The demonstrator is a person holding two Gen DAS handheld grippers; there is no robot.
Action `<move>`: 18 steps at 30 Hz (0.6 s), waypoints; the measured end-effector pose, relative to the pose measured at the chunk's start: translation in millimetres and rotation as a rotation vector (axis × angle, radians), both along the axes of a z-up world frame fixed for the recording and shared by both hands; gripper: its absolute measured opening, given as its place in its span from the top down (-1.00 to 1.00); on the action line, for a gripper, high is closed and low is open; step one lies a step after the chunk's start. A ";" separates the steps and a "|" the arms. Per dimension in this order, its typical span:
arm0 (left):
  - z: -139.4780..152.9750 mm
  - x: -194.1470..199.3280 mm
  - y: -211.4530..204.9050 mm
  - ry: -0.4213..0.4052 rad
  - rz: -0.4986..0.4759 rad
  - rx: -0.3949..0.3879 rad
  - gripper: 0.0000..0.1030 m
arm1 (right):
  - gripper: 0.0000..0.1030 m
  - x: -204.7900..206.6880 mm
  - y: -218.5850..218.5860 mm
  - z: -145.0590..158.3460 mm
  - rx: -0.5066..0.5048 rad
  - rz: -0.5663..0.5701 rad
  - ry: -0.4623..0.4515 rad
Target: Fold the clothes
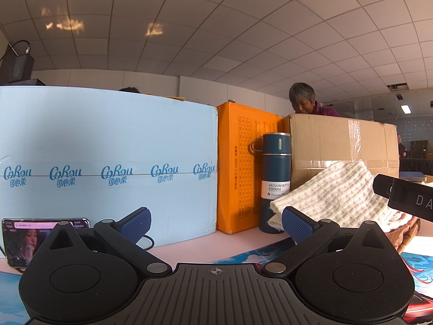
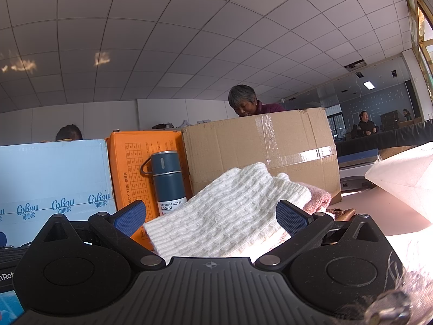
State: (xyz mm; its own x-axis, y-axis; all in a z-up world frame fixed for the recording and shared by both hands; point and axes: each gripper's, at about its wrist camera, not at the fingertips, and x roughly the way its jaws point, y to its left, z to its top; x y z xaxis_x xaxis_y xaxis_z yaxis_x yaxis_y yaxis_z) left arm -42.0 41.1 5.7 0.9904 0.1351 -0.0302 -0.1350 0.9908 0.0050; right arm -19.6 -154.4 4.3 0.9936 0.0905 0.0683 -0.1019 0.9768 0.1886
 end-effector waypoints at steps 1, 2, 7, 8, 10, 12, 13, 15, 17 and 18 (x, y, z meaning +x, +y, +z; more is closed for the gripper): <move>0.0 0.0 0.0 0.000 0.000 0.000 -1.00 | -1.00 0.0 0.0 0.0 0.000 0.000 0.000; 0.0 0.0 0.1 0.000 0.000 0.000 -1.00 | -1.00 0.0 0.0 -0.1 0.000 0.000 0.000; 0.0 0.0 0.1 0.000 0.000 0.000 -1.00 | -1.00 -1.1 0.4 -0.1 0.000 0.000 0.000; 0.0 -0.1 0.1 0.000 0.000 0.000 -1.00 | -1.00 -1.2 0.4 -0.1 0.000 0.000 0.001; 0.0 -0.1 0.1 0.000 0.000 0.000 -1.00 | -1.00 -1.2 0.4 -0.2 0.000 0.000 0.001; 0.0 -0.1 0.1 0.000 0.000 0.000 -1.00 | -1.00 -1.2 0.2 0.1 0.000 0.000 0.002; 0.1 0.0 0.1 0.000 0.000 0.000 -1.00 | -1.00 -1.2 0.2 0.2 0.001 0.000 0.002; 0.0 -0.1 0.1 0.000 0.000 0.000 -1.00 | -1.00 -1.2 0.0 0.2 0.000 0.000 0.002; 0.0 -0.2 0.1 0.000 0.000 0.000 -1.00 | -1.00 -1.4 -0.2 0.2 0.000 0.000 0.002; 0.0 -0.2 0.1 0.000 0.000 0.000 -1.00 | -1.00 -1.5 -0.2 0.1 0.000 0.000 0.002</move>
